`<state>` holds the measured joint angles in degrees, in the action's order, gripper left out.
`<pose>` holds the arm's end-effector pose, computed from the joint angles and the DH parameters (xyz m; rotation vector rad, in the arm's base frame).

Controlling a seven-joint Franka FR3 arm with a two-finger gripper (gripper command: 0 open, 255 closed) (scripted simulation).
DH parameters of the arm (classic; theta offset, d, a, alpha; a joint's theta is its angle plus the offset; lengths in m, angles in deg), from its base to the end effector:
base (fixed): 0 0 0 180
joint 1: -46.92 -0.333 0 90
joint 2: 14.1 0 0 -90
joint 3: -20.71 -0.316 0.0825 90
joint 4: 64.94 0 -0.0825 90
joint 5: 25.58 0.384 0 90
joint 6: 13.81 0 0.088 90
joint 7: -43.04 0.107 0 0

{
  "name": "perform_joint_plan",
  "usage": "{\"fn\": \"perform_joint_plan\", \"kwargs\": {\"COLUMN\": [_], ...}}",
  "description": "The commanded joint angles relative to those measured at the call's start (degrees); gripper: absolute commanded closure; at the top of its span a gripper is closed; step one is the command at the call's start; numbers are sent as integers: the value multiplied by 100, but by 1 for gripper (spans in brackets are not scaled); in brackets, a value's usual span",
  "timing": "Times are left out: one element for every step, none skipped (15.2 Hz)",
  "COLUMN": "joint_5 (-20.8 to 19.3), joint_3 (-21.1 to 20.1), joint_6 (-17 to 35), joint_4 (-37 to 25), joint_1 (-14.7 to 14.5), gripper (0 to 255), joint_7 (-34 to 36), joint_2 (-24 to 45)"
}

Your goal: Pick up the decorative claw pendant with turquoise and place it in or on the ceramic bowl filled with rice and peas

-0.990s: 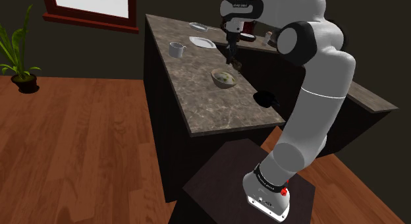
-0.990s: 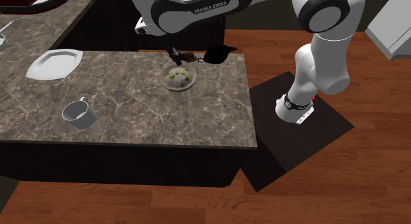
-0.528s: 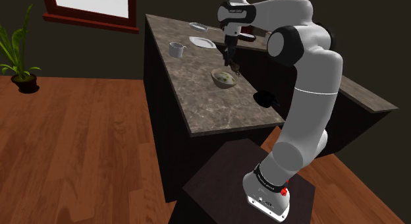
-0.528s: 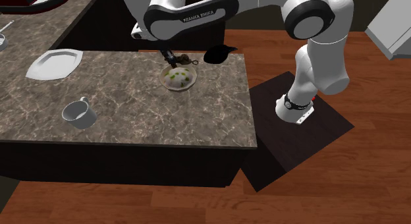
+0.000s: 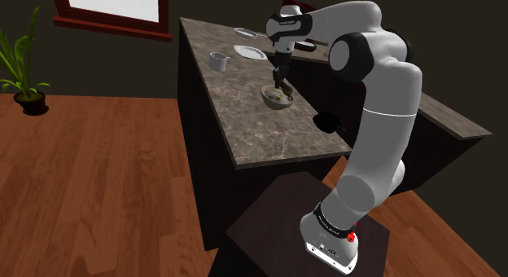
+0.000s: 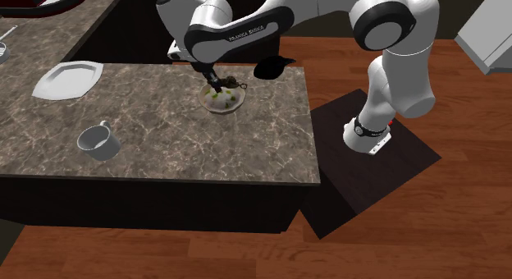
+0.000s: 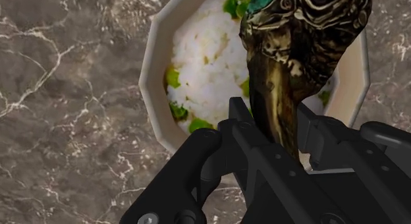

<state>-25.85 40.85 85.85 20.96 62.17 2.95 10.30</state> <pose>0.5553 -0.3554 0.4239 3.0991 0.1562 -0.3396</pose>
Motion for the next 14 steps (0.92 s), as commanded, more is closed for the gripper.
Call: {"fn": "perform_joint_plan", "kwargs": {"joint_5": [4,4,4,4,4,4,4,4,4,4,4,4,8,16], "joint_3": [-1,-1,-1,-1,-1,-1,-1,-1,-1,-2,-2,-2,-2,-4], "joint_6": [36,36,36,36,36,36,36,35,35,35,35,35,-163,-366], "joint_4": [20,20,20,20,20,20,19,19,19,19,19,19,-194,-422], "joint_1": [2,2,2,2,2,2,2,2,2,2,2,2,6,13], "gripper": [255,255,255,255,255,255,0,0,0,0,0,0,0,0], "joint_7": [0,0,0,0,0,0,0,0,0,0,0,0,-3,-7], "joint_2": [12,12,12,12,12,12,13,13,13,13,13,13,27,53]}}
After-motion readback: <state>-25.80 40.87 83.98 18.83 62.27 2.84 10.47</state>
